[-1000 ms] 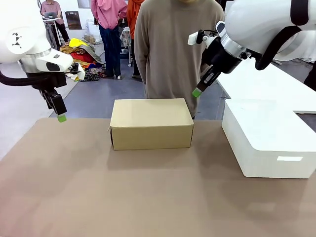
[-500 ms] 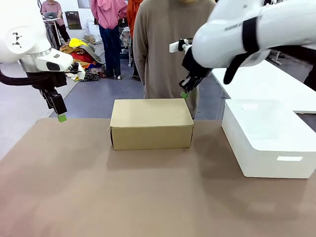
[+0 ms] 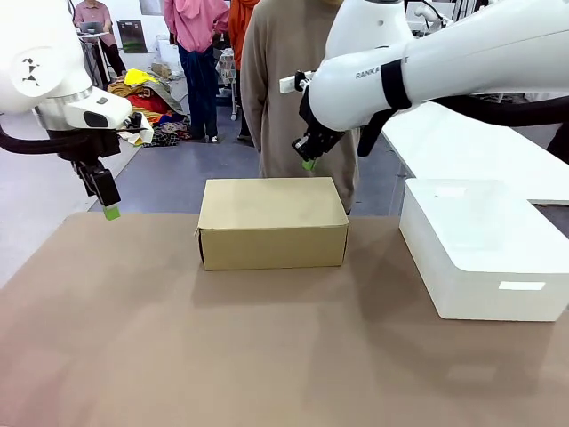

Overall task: Pack the shoes into the box.
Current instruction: Press down on the lid of the Shoes Box.

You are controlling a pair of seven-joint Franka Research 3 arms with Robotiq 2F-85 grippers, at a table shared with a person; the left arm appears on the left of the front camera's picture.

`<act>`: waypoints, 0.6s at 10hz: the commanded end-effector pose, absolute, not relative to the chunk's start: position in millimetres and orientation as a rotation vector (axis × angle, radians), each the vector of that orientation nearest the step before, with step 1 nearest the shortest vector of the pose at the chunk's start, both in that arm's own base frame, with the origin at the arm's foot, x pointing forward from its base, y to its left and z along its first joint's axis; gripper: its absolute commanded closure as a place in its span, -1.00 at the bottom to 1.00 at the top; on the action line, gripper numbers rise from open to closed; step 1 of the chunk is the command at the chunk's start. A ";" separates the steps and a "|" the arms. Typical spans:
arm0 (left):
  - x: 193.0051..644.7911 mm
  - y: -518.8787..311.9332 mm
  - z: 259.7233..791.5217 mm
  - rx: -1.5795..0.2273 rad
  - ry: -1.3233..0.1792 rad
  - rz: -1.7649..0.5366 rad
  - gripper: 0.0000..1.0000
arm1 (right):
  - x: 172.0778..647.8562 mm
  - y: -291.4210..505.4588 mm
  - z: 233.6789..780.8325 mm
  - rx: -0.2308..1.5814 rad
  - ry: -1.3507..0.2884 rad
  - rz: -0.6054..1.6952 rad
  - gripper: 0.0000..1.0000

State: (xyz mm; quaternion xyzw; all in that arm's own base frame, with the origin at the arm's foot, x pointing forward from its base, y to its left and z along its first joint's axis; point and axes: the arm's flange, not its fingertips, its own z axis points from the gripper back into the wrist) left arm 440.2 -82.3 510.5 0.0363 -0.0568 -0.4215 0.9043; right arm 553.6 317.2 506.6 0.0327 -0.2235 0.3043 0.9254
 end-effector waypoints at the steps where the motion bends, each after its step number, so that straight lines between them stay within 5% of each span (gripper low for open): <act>1: 440.6 -78.2 512.6 0.082 -0.111 -0.888 -1.00 | 567.1 339.7 501.7 0.096 -0.470 0.587 1.00; 6: 440.6 -78.2 512.6 0.082 -0.111 -0.888 -1.00 | 598.6 362.2 472.3 0.085 -0.499 0.556 1.00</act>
